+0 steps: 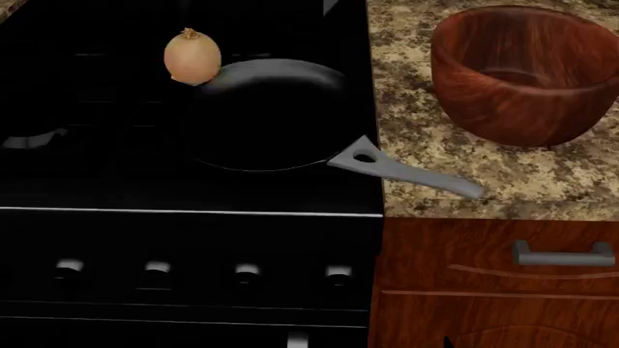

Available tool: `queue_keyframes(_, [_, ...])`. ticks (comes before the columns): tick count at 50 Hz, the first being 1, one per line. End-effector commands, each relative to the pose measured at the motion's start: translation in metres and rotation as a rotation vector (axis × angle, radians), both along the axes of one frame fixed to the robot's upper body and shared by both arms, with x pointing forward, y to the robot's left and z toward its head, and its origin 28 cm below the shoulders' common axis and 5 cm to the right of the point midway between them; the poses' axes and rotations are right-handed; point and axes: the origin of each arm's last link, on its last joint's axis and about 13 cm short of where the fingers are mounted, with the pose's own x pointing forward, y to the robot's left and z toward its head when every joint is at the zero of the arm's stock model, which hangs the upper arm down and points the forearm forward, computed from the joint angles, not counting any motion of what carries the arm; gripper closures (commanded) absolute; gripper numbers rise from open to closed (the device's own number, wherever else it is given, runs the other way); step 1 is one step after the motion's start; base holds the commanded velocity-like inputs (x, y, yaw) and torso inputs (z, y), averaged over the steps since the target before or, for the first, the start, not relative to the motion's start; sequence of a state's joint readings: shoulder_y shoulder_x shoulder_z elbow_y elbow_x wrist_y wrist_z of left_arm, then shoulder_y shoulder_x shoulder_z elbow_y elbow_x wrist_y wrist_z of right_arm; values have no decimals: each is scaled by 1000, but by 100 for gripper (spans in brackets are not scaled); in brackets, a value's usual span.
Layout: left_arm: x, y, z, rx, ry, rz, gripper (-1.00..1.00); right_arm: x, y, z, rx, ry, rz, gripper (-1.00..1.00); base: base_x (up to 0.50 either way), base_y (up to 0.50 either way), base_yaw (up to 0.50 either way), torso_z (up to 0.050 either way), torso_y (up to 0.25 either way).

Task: Pick the onion from the pan and place it in the bowl.

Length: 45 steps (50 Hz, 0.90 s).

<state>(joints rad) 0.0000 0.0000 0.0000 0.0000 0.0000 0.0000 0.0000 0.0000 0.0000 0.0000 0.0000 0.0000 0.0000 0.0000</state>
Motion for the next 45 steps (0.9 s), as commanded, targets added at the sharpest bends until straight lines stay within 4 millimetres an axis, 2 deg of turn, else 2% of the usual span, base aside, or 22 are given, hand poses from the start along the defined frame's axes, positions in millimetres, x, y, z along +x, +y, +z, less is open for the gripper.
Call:
queue_keyframes(1, [0,0,-1,0,0,0,-100,0,0,-1,0,0,0,-100,0,0,0,0,0])
queue_keyframes(9, [-1,-1,1,0,1,-7,-100,-4,0,7,-3,9,-4,-100,0,0,0,0,0])
queue_keyframes(18, [-1,-1,-1,3,3,-9,-100,-1,-1,1,-7,17,0,-100,0,0,0,0,0])
queue_keyframes(23, [-1,1,7,-6,-9,-2,-100,0,-4,6,-7,24,-15,-100,0,0,0,0,0])
queue_keyframes(26, [3,9,39,26,-61,55,-100,6,-11,44,-57,-47,-24,-100,0,0,0,0,0])
queue_keyframes(27, [4,11,44,37,-63,78,-100,7,-12,51,-54,-52,-17,-100,0,0,0,0,0])
queue_keyframes(29, [8,17,75,37,-104,104,-100,12,-15,87,-123,-116,-37,-100,0,0,0,0,0])
queue_keyframes(31, [8,21,104,51,-141,125,-100,12,-19,121,-119,-139,-41,-100,0,0,0,0,0])
queue_keyframes(33, [6,27,134,56,-169,170,-100,6,-21,158,-111,-193,-37,-100,0,0,0,0,0])
queue_keyframes(34, [5,28,141,60,-183,181,-100,5,-22,166,-114,-208,-41,-100,0,0,0,0,0])
queue_keyframes(38, [-6,34,201,102,-269,175,-100,-7,-27,231,-128,-296,-46,-100,0,0,0,0,0])
queue_keyframes(40, [-10,37,232,147,-323,160,-100,-9,-41,263,-92,-358,-201,-100,0,0,0,0,0])
queue_keyframes(42, [-15,51,264,169,-411,344,-100,0,-68,308,-37,-403,-371,-100,0,0,0,0,0])
queue_keyframes(43, [-16,55,278,134,-427,429,-100,1,-67,331,-58,-465,-377,-100,0,0,0,0,0])
queue_keyframes(44, [-17,56,291,169,-464,467,-100,-3,-60,347,-60,-519,-377,-100,0,0,0,0,0])
queue_keyframes(45, [-20,53,301,222,-498,484,-100,-11,-52,355,-59,-550,-377,-100,0,0,0,0,0])
